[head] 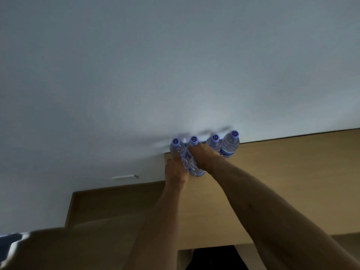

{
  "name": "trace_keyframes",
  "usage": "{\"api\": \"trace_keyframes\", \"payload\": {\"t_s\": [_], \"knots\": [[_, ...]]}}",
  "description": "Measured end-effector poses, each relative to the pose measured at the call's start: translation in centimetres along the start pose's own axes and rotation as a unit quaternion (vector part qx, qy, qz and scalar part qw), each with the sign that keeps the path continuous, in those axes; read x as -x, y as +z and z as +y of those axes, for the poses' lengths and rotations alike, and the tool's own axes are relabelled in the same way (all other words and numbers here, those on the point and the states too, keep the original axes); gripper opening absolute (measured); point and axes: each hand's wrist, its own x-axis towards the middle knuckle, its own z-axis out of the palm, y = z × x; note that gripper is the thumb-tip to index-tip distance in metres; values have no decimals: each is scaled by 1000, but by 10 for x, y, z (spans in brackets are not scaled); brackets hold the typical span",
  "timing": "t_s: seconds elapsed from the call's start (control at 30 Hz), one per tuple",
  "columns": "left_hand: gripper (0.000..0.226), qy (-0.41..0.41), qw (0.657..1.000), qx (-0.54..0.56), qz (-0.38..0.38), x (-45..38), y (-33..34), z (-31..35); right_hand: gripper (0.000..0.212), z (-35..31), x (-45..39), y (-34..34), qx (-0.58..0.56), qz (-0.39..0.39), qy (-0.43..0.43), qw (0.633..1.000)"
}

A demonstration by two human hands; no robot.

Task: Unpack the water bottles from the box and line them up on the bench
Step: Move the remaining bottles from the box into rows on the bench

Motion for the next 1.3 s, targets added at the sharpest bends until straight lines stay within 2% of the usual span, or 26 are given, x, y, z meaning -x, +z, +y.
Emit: {"api": "trace_keyframes", "payload": {"t_s": [0.07, 0.13, 0.2, 0.33, 0.4, 0.6, 0.67, 0.73, 0.87, 0.97, 1.03, 1.13, 1.3], "knots": [[81, -16, 1000, -14, -19, 4, -5, 5, 38, 2, 2, -2, -19, -16, 16, 1000], [87, -33, 995, -90, -23, 7, -12, 10, 42, 6, 3, -7, -2, -38, 10, 999], [81, -4, 984, -176, 8, 11, -18, 16, 39, 13, 7, -16, 15, -42, 8, 999], [55, 98, 967, -218, 86, 10, -27, 34, 21, 37, 14, -42, -14, 36, 25, 999], [51, 142, 960, -228, 84, 5, -28, 45, 20, 50, 18, -53, 17, 70, 40, 997], [46, 236, 943, -231, 29, -3, -4, 80, 30, 82, 25, -57, 85, 78, 101, 988], [42, 228, 948, -220, 36, -5, 3, 90, 36, 96, 26, -56, 83, 78, 148, 982], [37, 214, 956, -196, 34, -10, 8, 100, 40, 113, 28, -55, 34, 53, 188, 980], [42, 217, 965, -139, -35, -21, 15, 113, 42, 134, 25, -52, -39, 2, 151, 988], [58, 161, 982, -89, -45, -32, 19, 120, 33, 132, 18, -47, -55, 12, 130, 990], [51, 131, 986, -96, -48, -41, 22, 127, 25, 128, 12, -44, -64, 20, 128, 990], [27, 123, 981, -144, -39, -51, 22, 132, 22, 125, 3, -43, -78, 43, 128, 988], [23, 120, 972, -203, -18, -53, 22, 127, 18, 120, 4, -38, -72, 60, 102, 990]]}}
